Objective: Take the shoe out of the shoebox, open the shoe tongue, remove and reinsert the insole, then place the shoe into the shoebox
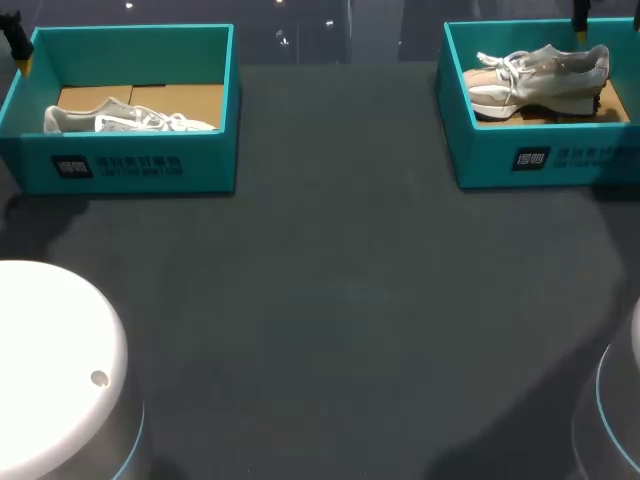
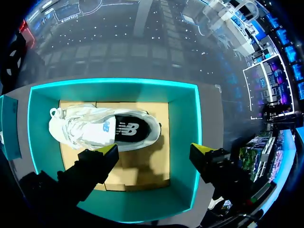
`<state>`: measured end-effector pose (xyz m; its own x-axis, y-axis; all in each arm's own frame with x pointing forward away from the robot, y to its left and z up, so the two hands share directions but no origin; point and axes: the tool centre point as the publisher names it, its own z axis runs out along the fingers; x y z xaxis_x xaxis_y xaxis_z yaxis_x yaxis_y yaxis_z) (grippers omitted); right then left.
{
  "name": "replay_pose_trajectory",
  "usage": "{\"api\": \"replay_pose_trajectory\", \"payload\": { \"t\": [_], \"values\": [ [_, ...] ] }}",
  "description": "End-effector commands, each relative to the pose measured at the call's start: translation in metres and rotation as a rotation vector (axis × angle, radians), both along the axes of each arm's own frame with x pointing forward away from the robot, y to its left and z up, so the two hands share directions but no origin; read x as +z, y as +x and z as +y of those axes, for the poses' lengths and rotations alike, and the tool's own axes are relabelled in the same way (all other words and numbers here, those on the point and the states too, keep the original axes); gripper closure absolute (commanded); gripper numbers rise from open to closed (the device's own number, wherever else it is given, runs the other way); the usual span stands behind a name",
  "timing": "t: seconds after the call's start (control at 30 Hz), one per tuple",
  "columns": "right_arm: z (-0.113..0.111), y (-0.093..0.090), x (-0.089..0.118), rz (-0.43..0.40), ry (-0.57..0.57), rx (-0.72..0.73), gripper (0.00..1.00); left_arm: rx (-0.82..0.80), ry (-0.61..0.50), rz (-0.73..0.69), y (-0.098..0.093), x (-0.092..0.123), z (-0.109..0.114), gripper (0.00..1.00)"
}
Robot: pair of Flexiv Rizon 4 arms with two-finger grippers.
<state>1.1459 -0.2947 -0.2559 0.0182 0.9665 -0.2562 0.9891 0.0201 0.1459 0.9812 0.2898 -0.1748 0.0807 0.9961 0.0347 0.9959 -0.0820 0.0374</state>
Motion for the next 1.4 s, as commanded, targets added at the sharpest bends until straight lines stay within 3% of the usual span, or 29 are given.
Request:
{"api": "replay_pose_trajectory", "payload": {
  "t": [0.03,0.37,0.47,0.77,0.9,1.23,1.4],
  "values": [
    [-0.003,0.011,-0.016,0.016,-0.005,-0.006,0.00,-0.001,0.002,-0.003,-0.002,0.000,0.000,0.00],
    [-0.010,0.014,-0.036,0.028,-0.005,-0.016,0.02,-0.001,0.002,-0.003,-0.002,0.000,0.000,0.00],
    [-0.014,0.014,-0.041,0.030,-0.004,-0.017,0.11,-0.001,0.002,-0.003,-0.002,0.000,0.000,0.00],
    [-0.023,0.014,-0.057,0.039,0.011,-0.027,0.14,-0.001,0.002,-0.003,-0.002,0.000,0.000,0.00],
    [-0.024,0.016,-0.064,0.051,0.013,-0.027,0.27,-0.001,0.002,-0.003,-0.002,0.000,0.000,0.00],
    [-0.023,0.023,-0.081,0.079,0.028,-0.033,0.16,-0.001,0.002,-0.003,-0.002,0.000,0.000,0.00],
    [-0.023,0.023,-0.090,0.091,0.042,-0.039,0.18,-0.001,0.002,-0.003,-0.002,0.000,0.000,0.00]
  ]
}}
